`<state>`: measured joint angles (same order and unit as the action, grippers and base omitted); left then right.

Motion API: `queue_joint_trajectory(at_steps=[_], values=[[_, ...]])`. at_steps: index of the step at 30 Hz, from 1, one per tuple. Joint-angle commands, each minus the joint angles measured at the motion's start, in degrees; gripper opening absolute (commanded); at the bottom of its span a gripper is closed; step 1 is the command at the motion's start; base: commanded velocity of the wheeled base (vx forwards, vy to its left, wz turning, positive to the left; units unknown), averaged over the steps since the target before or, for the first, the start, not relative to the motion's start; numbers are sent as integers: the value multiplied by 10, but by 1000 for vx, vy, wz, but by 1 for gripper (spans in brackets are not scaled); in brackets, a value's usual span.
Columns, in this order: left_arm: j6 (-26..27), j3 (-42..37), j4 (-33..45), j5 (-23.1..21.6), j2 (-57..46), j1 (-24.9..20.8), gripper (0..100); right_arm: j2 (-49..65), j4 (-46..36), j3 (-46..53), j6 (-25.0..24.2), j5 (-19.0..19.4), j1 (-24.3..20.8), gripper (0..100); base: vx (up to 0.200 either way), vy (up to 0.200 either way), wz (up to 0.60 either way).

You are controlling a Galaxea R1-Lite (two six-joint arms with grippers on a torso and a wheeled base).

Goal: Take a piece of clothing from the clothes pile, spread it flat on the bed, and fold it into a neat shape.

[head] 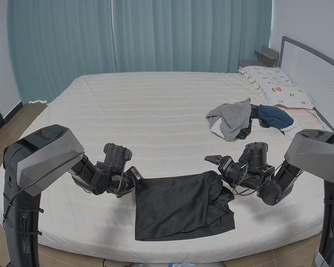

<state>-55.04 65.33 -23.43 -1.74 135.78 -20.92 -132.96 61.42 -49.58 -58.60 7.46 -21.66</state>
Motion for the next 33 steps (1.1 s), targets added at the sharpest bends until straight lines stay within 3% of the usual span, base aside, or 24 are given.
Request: queue_joint_trajectory(at_steps=[1, 10, 14, 16, 20, 27, 33], values=[[0, -1, 0, 0, 1, 0, 0, -9, 22, 2, 2, -11, 7, 100, 0, 0, 0], [0, -2, 0, 0, 1, 0, 0, 1, 27, 40, 16, 7, 16, 100, 0, 0, 0], [-1, -2, 0, 0, 0, 0, 0, 25, 14, 70, 16, 51, 14, 100, 0, 0, 0], [-1, -6, -1, 1, -1, 0, 0, 60, 12, 102, 16, 91, 7, 100, 0, 0, 0], [-1, -9, -8, 0, -2, 1, 0, 76, 11, 132, 16, 113, -5, 100, 0, 0, 0], [0, -10, -12, 0, -1, 1, 0, 65, -40, 124, 41, 120, -8, 100, 0, 0, 0], [0, -10, -12, 0, 0, 0, 0, 39, -31, 91, 39, 117, -10, 100, 0, 0, 0]])
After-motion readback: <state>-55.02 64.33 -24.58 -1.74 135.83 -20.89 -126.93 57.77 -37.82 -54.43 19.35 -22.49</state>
